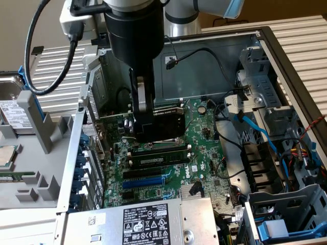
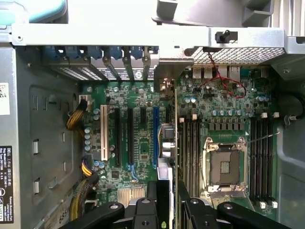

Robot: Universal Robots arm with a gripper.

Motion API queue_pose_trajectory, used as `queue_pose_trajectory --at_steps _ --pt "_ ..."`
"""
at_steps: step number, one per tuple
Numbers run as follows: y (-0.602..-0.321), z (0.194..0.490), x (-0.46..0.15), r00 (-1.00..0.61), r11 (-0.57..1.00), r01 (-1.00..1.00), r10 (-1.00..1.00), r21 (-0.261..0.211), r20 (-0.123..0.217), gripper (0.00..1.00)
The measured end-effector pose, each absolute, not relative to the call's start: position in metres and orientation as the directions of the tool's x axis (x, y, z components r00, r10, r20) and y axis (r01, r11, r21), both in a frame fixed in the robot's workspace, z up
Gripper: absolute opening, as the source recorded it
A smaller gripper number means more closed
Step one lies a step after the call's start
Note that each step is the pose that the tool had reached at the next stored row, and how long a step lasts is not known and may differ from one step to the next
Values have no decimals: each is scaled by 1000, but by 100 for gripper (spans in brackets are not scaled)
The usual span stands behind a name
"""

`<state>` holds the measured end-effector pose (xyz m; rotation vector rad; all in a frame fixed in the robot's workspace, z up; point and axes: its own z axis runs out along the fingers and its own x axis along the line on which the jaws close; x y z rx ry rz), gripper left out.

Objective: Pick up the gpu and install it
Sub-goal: 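Insert the gpu into the slot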

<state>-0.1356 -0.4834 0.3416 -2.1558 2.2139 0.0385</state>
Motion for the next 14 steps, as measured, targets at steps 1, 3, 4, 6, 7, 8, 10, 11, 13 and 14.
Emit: queue_pose_trajectory --at_steps 1,3,4,6,7,8,10,11,13,14 --pt "-484 340 -136 -26 27 -999 -998 -18 -54 27" --pt "-484 336 -136 -26 27 -999 -998 -18 -54 27" --pt "-484 334 -136 -26 27 -999 -998 -18 -54 27" --pt "-484 331 -136 -26 27 -999 -998 -18 -54 27" --pt "-484 329 -136 -26 27 -999 -998 -18 -54 27" --pt "-484 327 -136 -26 27 -999 -998 -18 -54 27" --pt "-485 324 -136 -26 27 -999 -998 -18 -54 27" --pt "-485 322 -136 -26 27 -999 -998 -18 -54 27" --pt "-485 319 -136 -26 27 -999 -998 -18 -54 27" --pt "-485 317 -136 -26 27 -999 -998 -18 -54 27"
